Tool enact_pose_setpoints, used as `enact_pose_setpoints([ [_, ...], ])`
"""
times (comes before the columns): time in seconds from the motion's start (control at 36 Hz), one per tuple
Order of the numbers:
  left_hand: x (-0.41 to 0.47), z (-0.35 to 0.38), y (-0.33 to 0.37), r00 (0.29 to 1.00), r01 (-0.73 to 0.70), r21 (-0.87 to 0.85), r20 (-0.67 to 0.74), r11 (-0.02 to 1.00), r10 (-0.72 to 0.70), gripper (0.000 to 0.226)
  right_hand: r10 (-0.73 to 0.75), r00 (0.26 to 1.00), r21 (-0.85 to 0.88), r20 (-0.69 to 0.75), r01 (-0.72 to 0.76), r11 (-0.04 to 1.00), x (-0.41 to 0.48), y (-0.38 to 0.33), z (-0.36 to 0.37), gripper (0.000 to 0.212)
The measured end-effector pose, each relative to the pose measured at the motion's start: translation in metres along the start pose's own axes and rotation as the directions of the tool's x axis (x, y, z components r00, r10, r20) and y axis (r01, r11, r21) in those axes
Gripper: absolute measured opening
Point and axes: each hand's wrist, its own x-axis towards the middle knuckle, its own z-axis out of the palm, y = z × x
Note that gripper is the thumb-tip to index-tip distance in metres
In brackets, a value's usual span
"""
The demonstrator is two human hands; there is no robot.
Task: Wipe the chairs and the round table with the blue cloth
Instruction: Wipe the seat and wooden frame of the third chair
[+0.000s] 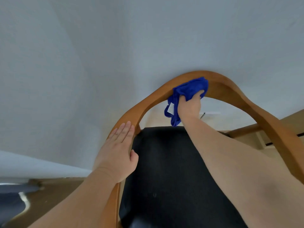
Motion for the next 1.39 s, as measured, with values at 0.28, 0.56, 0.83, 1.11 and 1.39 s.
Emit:
enact_pose_setpoints([
  [0.28, -0.008, -0.006, 0.005, 0.986, 0.073, -0.243, -0.126, 0.967, -0.106, 0.072, -0.274, 0.747, -0.076, 0.606, 0.397, 0.915, -0.082, 0.005, 0.028, 0.064],
  [0.56, -0.053, -0.04, 0.022, 0.961, 0.106, -0.434, -0.187, 0.895, -0.205, 0.053, -0.3, 0.561, 0.085, 0.771, 0.376, 0.923, -0.132, 0.001, -0.047, 0.031],
  [0.83, -0.149, -0.196, 0.059, 0.958, 0.066, -0.629, -0.176, 0.775, -0.225, 0.061, -0.357, 0.261, 0.239, 0.897, 0.394, 0.887, -0.241, -0.104, -0.146, 0.036],
  [1.11, -0.299, -0.357, 0.095, 0.872, 0.271, -0.676, -0.129, 0.685, -0.473, 0.047, -0.34, -0.345, 0.454, 0.875, 0.338, 0.825, -0.348, -0.235, -0.22, 0.024],
  [1.39, -0.487, -0.397, 0.194, 0.334, 0.585, -0.588, -0.453, 0.559, -0.826, 0.011, -0.146, -0.854, 0.483, 0.5, 0.135, 0.865, -0.498, -0.248, -0.263, 0.048],
])
